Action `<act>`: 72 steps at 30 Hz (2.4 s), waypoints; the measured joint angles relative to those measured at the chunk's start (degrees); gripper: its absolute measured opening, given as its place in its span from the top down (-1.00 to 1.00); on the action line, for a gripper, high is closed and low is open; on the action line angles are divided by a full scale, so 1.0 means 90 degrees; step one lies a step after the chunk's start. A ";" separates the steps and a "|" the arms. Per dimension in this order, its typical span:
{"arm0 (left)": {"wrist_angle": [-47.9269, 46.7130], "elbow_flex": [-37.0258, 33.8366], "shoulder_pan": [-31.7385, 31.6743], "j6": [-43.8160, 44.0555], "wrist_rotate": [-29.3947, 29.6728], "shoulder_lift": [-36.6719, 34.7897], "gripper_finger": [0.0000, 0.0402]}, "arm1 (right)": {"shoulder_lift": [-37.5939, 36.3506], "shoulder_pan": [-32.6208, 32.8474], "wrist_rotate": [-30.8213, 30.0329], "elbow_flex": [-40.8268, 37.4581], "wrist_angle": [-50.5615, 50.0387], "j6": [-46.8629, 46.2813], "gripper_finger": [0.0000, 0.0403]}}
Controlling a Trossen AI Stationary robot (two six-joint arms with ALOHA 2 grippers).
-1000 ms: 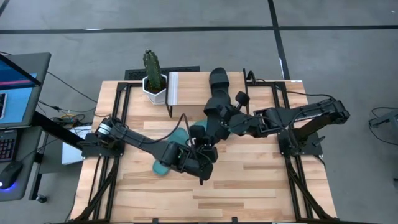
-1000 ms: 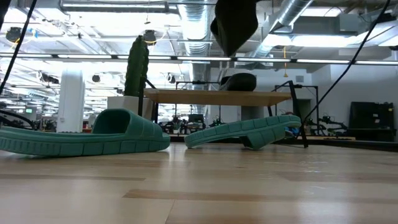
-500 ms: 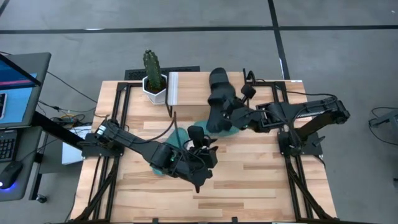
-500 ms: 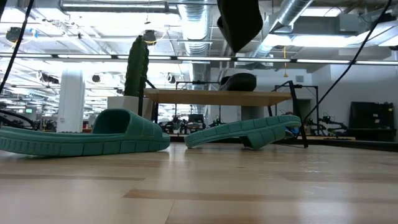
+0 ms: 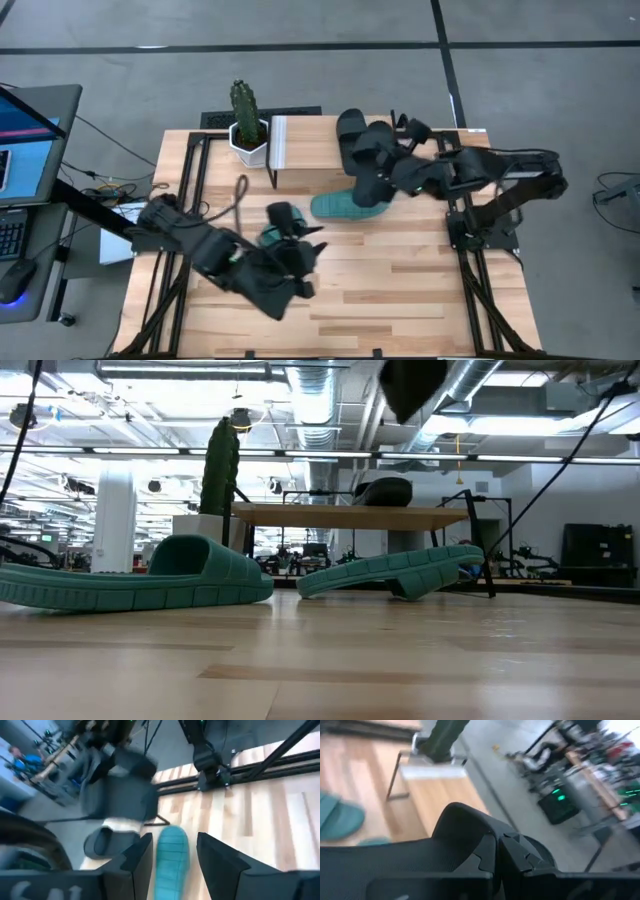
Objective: Pick and place slides into the shelf
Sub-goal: Put the black slipper on the shelf
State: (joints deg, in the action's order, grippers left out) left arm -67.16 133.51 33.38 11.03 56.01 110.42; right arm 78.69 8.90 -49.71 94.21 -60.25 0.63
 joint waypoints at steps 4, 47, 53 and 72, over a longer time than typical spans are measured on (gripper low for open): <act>-0.0045 -0.0027 0.0358 0.0852 0.0022 -0.0431 0.29 | -0.0577 -0.0440 0.1280 0.0020 -0.0364 0.0404 1.00; -0.0799 -0.0034 0.2624 0.2735 0.3758 -0.0839 0.28 | 0.0770 -0.4849 0.4024 0.0013 0.0512 0.4215 1.00; -0.0793 -0.0034 0.2624 0.2778 0.3764 -0.0839 0.28 | 0.0770 -0.4922 0.4169 0.0013 0.0466 0.4313 1.00; -0.0762 -0.0034 0.2624 0.2802 0.3779 -0.0839 0.28 | 0.0671 -0.4963 0.4180 -0.0920 0.1475 0.4028 1.00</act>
State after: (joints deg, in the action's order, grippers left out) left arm -74.02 133.21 56.99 36.25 90.02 102.87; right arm 84.73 -35.77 -12.09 85.93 -46.97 36.89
